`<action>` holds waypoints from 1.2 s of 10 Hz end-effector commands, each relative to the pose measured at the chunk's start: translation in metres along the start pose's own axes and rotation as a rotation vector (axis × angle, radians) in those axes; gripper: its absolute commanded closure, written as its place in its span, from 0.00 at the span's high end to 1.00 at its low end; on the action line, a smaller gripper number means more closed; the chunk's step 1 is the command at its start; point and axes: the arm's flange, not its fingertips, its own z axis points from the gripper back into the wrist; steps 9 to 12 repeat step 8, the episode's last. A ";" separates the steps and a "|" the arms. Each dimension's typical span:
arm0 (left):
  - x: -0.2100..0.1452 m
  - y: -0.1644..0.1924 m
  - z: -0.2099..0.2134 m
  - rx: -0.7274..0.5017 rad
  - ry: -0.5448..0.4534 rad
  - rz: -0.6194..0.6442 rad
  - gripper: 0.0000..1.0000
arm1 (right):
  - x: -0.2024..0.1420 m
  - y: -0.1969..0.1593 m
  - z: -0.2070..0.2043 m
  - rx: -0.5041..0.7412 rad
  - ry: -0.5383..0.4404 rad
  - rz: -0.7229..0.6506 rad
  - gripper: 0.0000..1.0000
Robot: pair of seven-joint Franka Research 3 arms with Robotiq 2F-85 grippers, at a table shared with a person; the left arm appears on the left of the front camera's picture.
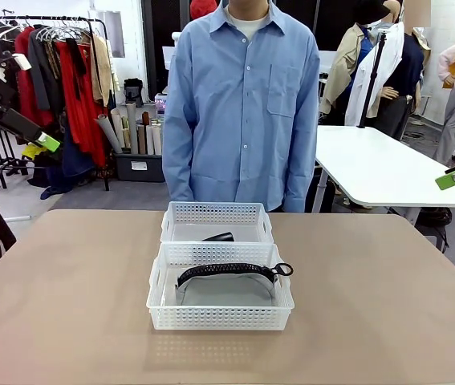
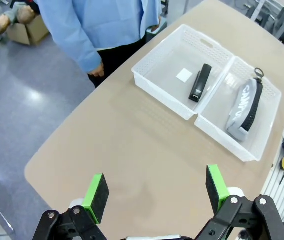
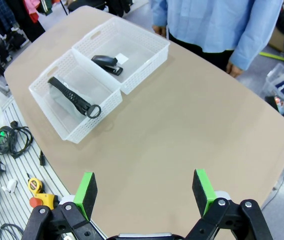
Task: Distribute items into two baskets.
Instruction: Place the picked Stapler into the Organizing basket as instructed by the person.
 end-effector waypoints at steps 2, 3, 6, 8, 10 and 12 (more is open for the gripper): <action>0.000 0.000 0.000 0.000 0.000 0.000 1.00 | 0.000 0.000 0.000 0.007 -0.011 0.005 1.00; 0.000 0.000 0.000 0.000 0.000 0.000 1.00 | 0.000 0.000 0.000 0.007 -0.011 0.005 1.00; 0.000 0.000 0.000 0.000 0.000 0.000 1.00 | 0.000 0.000 0.000 0.007 -0.011 0.005 1.00; 0.000 0.000 0.000 0.000 0.000 0.000 1.00 | 0.000 0.000 0.000 0.007 -0.011 0.005 1.00; 0.000 0.000 0.000 0.000 0.000 0.000 1.00 | 0.000 0.000 0.000 0.007 -0.011 0.005 1.00; 0.000 0.000 0.000 0.000 0.000 0.000 1.00 | 0.000 0.000 0.000 0.007 -0.011 0.005 1.00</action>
